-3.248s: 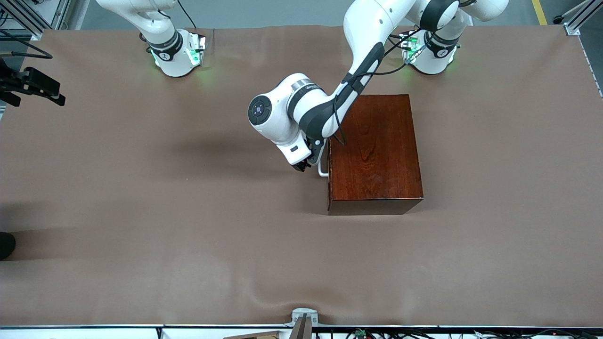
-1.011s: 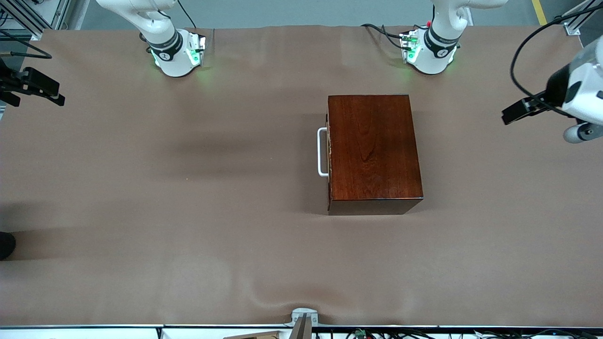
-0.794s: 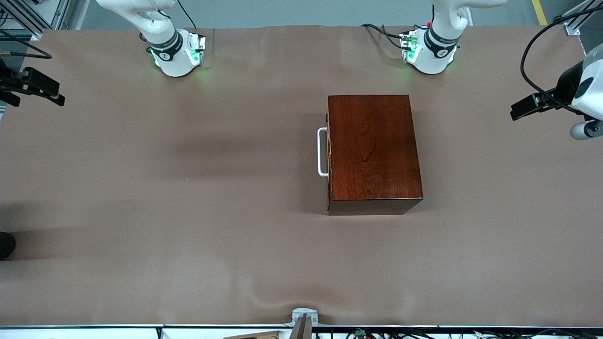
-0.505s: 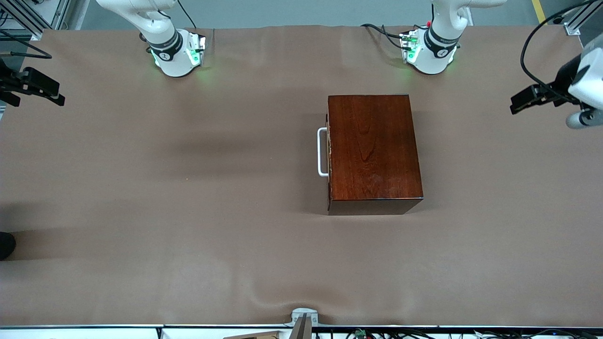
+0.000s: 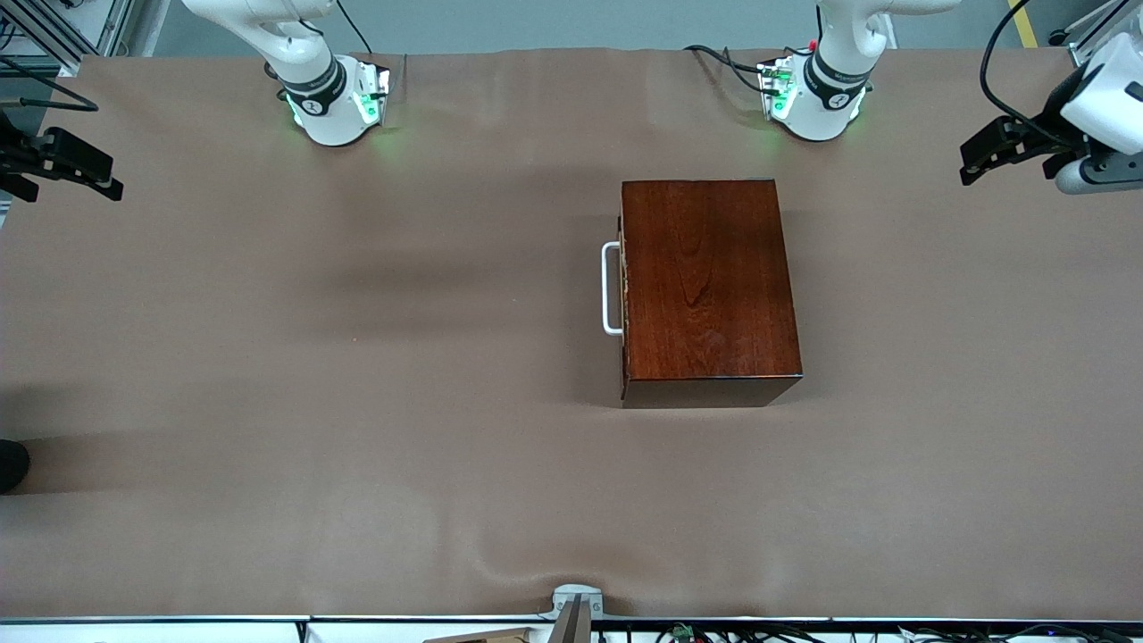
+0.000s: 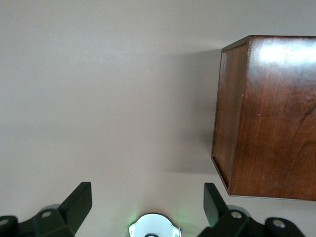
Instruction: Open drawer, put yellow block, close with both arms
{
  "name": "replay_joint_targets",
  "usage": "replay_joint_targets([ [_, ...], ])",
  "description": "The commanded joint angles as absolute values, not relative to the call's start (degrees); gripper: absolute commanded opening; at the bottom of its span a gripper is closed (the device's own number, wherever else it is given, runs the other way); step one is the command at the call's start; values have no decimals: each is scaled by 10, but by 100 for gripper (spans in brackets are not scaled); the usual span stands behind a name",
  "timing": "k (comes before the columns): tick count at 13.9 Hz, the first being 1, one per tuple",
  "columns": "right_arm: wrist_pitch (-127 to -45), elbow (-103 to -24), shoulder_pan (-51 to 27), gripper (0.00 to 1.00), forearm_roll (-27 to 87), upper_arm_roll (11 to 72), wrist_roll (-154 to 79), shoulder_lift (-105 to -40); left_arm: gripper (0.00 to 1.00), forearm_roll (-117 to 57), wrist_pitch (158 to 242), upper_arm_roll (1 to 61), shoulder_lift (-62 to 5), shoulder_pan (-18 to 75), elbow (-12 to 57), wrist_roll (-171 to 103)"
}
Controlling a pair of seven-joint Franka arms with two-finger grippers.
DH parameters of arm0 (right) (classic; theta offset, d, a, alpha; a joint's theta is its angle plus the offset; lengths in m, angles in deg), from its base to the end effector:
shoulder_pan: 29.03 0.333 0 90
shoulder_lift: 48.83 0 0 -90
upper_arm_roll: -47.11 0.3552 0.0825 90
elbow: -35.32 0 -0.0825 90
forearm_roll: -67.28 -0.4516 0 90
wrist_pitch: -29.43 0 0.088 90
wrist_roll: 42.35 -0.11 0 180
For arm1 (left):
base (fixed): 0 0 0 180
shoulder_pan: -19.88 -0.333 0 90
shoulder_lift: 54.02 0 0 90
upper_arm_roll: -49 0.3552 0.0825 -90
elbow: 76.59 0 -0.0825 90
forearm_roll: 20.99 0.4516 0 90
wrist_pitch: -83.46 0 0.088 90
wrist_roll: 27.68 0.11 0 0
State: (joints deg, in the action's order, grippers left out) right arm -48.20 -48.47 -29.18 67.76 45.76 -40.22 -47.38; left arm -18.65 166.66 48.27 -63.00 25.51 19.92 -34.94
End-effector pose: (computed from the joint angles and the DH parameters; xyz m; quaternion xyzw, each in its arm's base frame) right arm 0.5885 -0.0167 0.7153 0.9991 0.0048 -0.0412 0.0025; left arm 0.5502 -0.0570 0.6824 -0.9990 -0.0096 0.0350 0.0257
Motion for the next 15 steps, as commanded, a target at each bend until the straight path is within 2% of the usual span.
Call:
replay_joint_targets([
  [1, -481, -491, -300, 100, 671, 463, -402, -466, 100, -198, 1670, 472, -638, 244, 194, -337],
  [15, -479, -493, -308, 100, 666, 463, -402, -467, 100, -198, 1641, 473, -622, 243, 142, -335],
])
